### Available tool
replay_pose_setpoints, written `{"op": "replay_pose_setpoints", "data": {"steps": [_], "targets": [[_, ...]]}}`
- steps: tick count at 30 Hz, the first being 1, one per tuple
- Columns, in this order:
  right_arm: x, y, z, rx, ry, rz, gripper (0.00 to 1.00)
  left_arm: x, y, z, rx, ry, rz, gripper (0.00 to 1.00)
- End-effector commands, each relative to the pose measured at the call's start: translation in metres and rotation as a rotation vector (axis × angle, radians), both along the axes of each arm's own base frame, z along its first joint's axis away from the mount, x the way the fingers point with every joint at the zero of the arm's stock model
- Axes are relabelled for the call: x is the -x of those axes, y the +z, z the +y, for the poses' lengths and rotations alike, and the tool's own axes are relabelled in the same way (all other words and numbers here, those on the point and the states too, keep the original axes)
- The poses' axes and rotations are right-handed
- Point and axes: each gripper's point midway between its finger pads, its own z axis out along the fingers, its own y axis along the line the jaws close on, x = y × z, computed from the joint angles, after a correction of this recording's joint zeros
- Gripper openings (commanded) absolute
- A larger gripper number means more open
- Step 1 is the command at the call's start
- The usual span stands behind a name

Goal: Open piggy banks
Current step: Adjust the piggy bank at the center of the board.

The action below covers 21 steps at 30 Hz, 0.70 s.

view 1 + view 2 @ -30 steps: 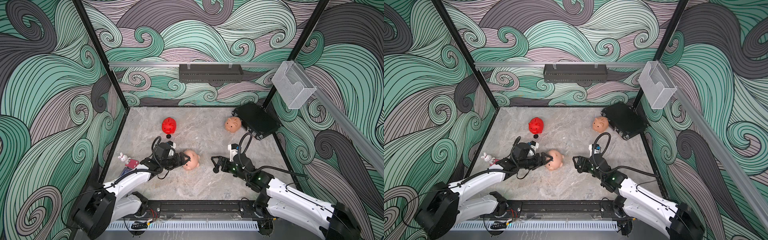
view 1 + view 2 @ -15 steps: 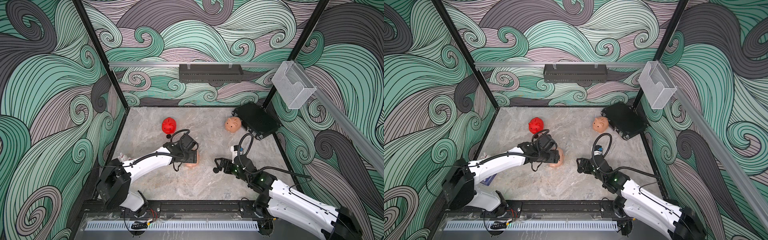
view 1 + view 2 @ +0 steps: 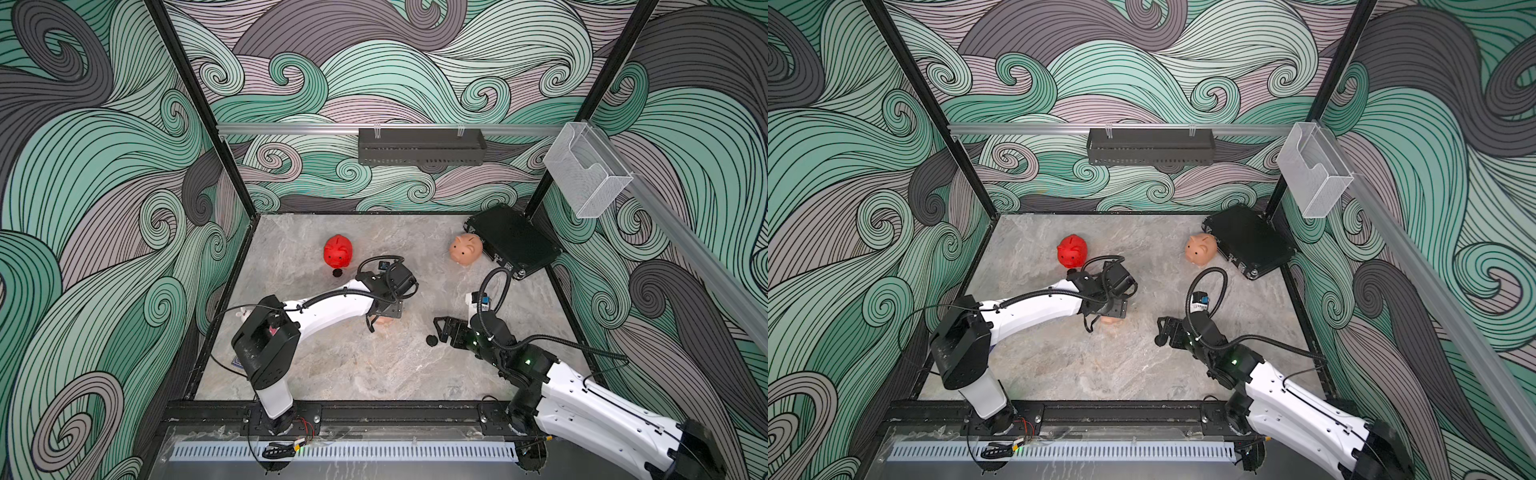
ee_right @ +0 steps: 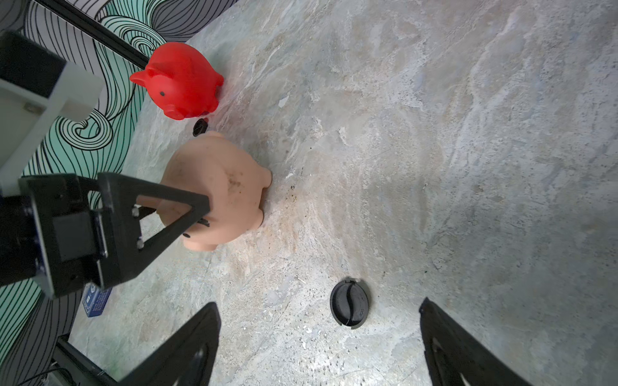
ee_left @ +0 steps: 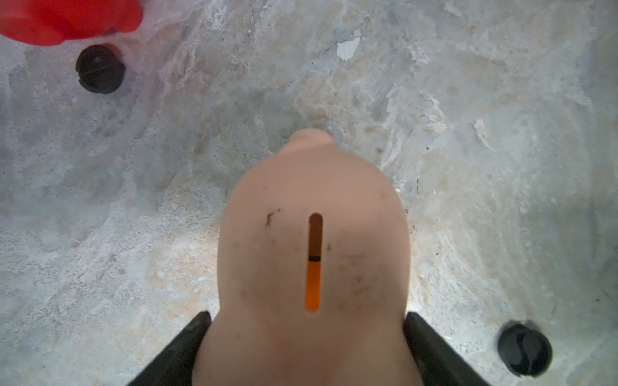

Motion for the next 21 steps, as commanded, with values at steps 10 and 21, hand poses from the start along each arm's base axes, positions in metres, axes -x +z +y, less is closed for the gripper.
{"op": "replay_pose_setpoints", "data": {"steps": [10, 21], "targets": [[-0.004, 0.023, -0.006, 0.051, 0.015, -0.060, 0.93, -0.002, 0.034, -0.012, 0.115, -0.026, -0.056, 0.99], [-0.006, 0.029, 0.041, 0.144, 0.140, -0.073, 0.98, 0.047, 0.071, 0.070, 0.324, 0.035, -0.305, 0.99]]}}
